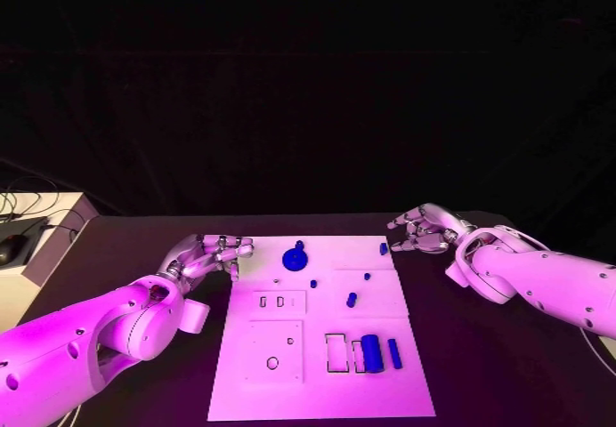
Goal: Assemble the parts on the task board
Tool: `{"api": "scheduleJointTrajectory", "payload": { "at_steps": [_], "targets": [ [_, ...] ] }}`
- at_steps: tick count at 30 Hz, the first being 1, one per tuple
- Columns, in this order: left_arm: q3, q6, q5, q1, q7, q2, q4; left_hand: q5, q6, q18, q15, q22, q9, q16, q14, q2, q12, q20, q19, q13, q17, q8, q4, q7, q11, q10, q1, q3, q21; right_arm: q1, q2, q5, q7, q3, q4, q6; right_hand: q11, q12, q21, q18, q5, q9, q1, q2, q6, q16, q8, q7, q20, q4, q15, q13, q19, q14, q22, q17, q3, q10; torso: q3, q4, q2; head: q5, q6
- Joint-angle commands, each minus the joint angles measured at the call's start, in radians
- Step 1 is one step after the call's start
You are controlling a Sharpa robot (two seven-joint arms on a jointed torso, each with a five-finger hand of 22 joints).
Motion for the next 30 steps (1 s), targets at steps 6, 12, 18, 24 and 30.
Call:
{"api": "scheduleJointTrajectory", "payload": {
  "at_steps": [6,12,18,24,30],
  "targets": [
    [0.0,0.036,-0.002,-0.01,0.021,0.002,0.003,0.003,0.01,-0.012,-0.028,0.031,0.0,0.14,-0.006,-0.016,0.188,-0.035,0.007,0.13,0.107,0.004,-0.012,-0.016,-0.031,0.016,0.017,0.002,0.036,-0.012,0.015,0.012,0.063,0.001,-0.069,0.04,-0.004,-0.002,0.011,-0.004,0.026,-0.001,0.007,-0.006,-0.013,0.001,-0.007,0.001,-0.004,-0.001,-0.005,0.004,0.049,0.004,0.161,0.009,0.0,0.005,0.0031,-0.0002,0.002,-0.007,-0.007],
    [0.0,0.037,-0.007,-0.013,0.019,0.001,0.004,0.001,0.013,-0.009,-0.033,0.094,0.001,0.278,-0.035,-0.013,0.531,-0.046,-0.012,0.418,0.207,0.006,-0.007,-0.021,-0.032,-0.161,0.011,0.011,0.113,-0.019,0.027,0.006,0.058,0.001,-0.09,0.05,-0.003,0.0,0.014,-0.004,0.034,0.0,0.004,-0.008,-0.012,0.003,-0.006,0.002,-0.003,0.005,-0.003,0.006,0.05,0.005,0.162,0.014,-0.002,0.005,-0.0002,-0.0003,0.001,-0.015,-0.012],
    [0.0,0.038,-0.01,-0.013,0.018,0.001,0.007,0.001,0.015,-0.002,-0.034,0.11,0.001,0.31,-0.029,-0.014,0.583,-0.045,-0.013,0.457,0.222,0.006,-0.009,-0.02,-0.039,-0.174,0.011,0.011,0.134,-0.035,0.047,0.002,0.053,0.001,-0.112,0.055,-0.002,0.002,0.014,-0.004,0.04,-0.001,0.001,-0.008,-0.011,0.005,-0.006,0.003,-0.002,0.009,-0.002,0.009,0.05,0.005,0.162,0.017,-0.005,0.006,0.0011,-0.0002,0.002,-0.018,-0.017],
    [0.0,0.036,-0.011,-0.013,0.017,-0.002,0.01,0.001,0.015,0.003,-0.033,0.119,0.001,0.32,-0.034,-0.013,0.6,-0.04,-0.021,0.471,0.223,0.007,-0.01,-0.019,-0.038,-0.186,0.009,0.012,0.143,-0.051,0.069,0.002,0.045,0.001,-0.134,0.06,-0.001,0.002,0.015,-0.003,0.042,-0.001,-0.003,-0.007,-0.01,0.005,-0.006,0.005,-0.001,0.014,-0.002,0.01,0.05,0.005,0.162,0.018,-0.009,0.005,-0.0002,0.0027,0.002,-0.022,-0.02],
    [0.0,0.034,-0.012,-0.013,0.017,-0.004,0.011,0.001,0.014,0.004,-0.032,0.121,0.001,0.321,-0.034,-0.012,0.599,-0.04,-0.02,0.47,0.222,0.006,-0.009,-0.019,-0.037,-0.186,0.008,0.012,0.145,-0.06,0.084,0.002,0.039,0.001,-0.146,0.062,-0.001,0.004,0.017,-0.003,0.047,0.0,-0.009,-0.004,-0.008,0.006,-0.006,0.006,0.0,0.021,-0.001,0.012,0.05,0.006,0.162,0.02,-0.013,0.006,0.0002,0.0021,0.002,-0.02,-0.023]
  ]
}}
